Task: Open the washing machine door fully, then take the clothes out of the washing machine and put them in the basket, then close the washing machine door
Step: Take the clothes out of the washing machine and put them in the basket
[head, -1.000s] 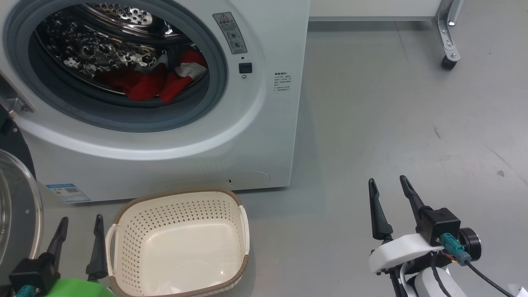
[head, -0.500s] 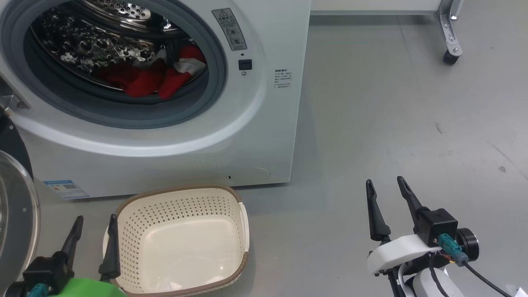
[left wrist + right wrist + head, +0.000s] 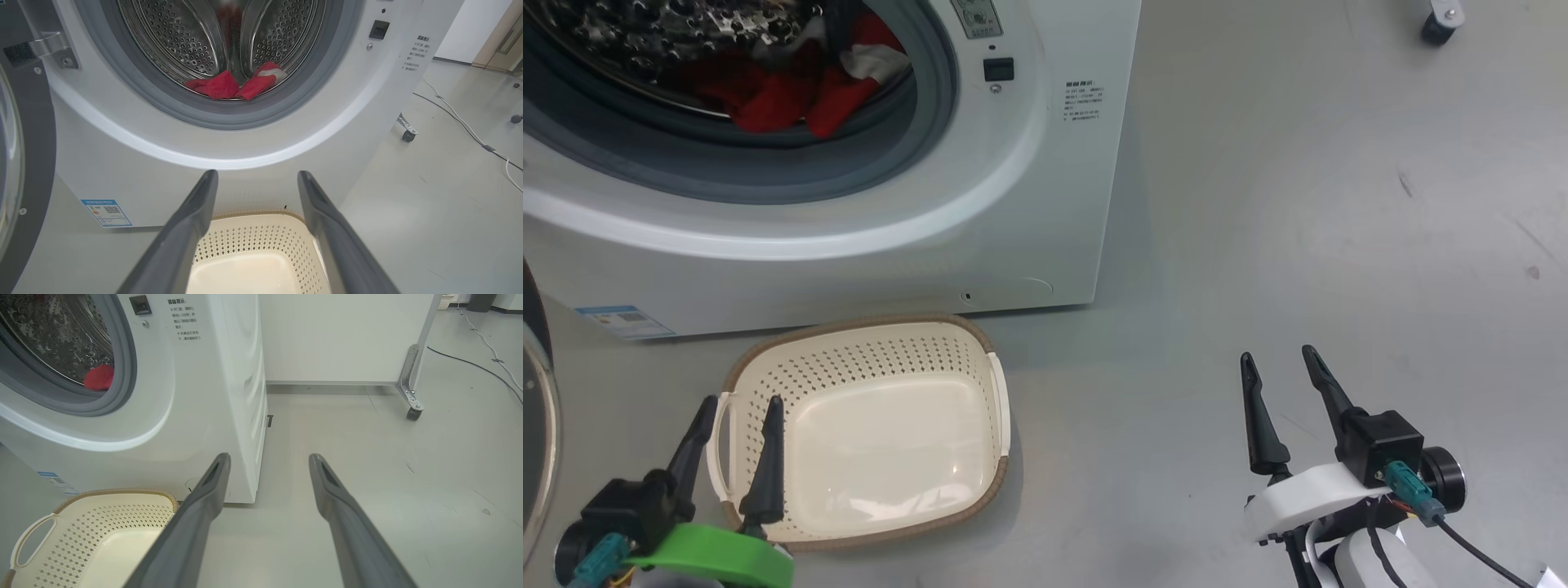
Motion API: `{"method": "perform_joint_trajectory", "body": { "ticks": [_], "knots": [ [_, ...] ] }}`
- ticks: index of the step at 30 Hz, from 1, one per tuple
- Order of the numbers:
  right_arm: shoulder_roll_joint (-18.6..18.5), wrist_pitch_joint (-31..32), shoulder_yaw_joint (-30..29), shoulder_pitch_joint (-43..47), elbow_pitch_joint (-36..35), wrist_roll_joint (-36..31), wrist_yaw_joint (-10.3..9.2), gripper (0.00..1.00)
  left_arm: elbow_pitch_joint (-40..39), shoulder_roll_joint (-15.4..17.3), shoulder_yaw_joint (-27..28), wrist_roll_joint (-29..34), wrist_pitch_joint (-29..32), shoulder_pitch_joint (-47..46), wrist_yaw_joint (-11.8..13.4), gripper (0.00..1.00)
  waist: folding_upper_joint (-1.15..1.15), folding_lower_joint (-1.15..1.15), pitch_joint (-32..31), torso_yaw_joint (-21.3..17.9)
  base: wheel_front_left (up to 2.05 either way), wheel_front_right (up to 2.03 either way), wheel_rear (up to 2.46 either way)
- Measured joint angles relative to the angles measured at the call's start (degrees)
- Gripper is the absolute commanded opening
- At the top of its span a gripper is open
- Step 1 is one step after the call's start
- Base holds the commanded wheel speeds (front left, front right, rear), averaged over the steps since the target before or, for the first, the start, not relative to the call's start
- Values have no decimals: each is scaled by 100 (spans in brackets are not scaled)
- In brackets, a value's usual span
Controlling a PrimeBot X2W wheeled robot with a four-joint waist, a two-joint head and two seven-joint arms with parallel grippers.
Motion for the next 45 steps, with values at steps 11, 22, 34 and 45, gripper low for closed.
{"method": "perform_joint_trajectory", "body": {
  "ticks": [11, 22, 34, 45],
  "knots": [
    [-3, 0, 250, -319, -114, -16, 0, 100, -257, 461, -282, -504, 0, -995, 0, 100, 0, 0, 773, -86, 0, 0, 0],
    [-8, 0, 480, -718, -236, -9, 0, 100, -212, 1312, -739, -845, 0, -2196, 0, 100, 0, 0, 1422, -351, 0, 0, 0],
    [-8, 0, 692, -765, -357, 157, 0, 100, 212, 1783, -910, -1430, 544, -3409, 0, 100, 0, 0, 1823, -754, 0, 0, 0],
    [-8, 0, 860, -828, -506, 256, 0, 100, 589, 2161, -967, -1875, 1161, -4258, 0, 100, 0, 0, 2167, -1066, 0, 0, 0]
  ]
}}
